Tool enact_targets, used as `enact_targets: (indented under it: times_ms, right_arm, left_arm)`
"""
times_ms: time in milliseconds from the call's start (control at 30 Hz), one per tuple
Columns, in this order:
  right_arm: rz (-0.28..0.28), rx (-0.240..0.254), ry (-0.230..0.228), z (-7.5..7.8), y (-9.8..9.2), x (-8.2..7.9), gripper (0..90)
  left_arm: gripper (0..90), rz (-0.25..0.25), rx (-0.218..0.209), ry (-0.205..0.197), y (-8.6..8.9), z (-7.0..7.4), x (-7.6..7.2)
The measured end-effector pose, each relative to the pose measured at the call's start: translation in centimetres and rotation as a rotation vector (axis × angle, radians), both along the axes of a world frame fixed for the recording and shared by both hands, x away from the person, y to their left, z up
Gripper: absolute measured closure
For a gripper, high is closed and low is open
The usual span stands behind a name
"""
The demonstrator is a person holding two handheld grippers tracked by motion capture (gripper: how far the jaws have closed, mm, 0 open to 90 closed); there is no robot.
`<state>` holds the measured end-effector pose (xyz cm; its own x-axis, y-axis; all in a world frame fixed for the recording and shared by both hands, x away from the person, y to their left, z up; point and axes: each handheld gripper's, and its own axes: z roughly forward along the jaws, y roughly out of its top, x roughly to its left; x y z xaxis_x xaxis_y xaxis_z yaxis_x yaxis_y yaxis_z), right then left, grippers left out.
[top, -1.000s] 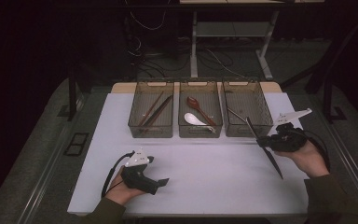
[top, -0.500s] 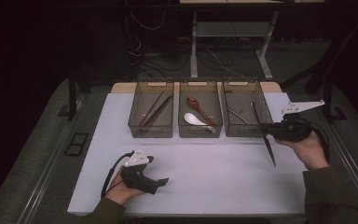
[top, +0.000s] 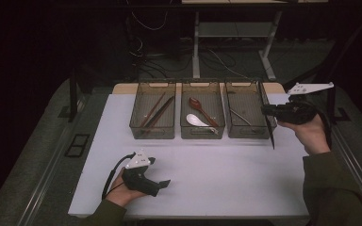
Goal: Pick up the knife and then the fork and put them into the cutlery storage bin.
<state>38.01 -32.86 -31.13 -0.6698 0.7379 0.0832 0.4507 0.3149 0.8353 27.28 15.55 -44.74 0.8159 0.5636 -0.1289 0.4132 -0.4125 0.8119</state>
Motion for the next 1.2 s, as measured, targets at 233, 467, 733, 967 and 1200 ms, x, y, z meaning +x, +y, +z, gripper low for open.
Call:
enact_targets:
  times_ms: [233, 467, 733, 967, 1200]
  right_arm:
    - [-0.045, 0.014, -0.036, 1.5, 0.0, 2.4, 80.2]
    - [-0.102, 0.003, -0.077, 2.4, 0.1, 5.2, 80.2]
    - [-0.137, 0.013, -0.082, 0.7, 0.3, 8.1, 80.2]
    - [-0.154, -0.059, -0.032, -1.6, 0.8, 9.8, 80.2]
    - [-0.158, -0.129, 0.06, -3.6, 0.9, 10.9, 80.2]
  left_arm:
    - [0.0, 0.004, 0.0, 0.0, 0.0, 0.0, 0.0]
    - [0.0, 0.002, 0.003, 0.0, 0.1, 0.0, 0.0]
    - [0.0, -0.004, 0.007, -0.003, 0.1, 0.0, 0.0]
    - [0.0, -0.001, 0.002, 0.002, 0.1, 0.0, 0.0]
    - [0.0, -0.005, 0.005, 0.0, 0.1, 0.0, 0.0]
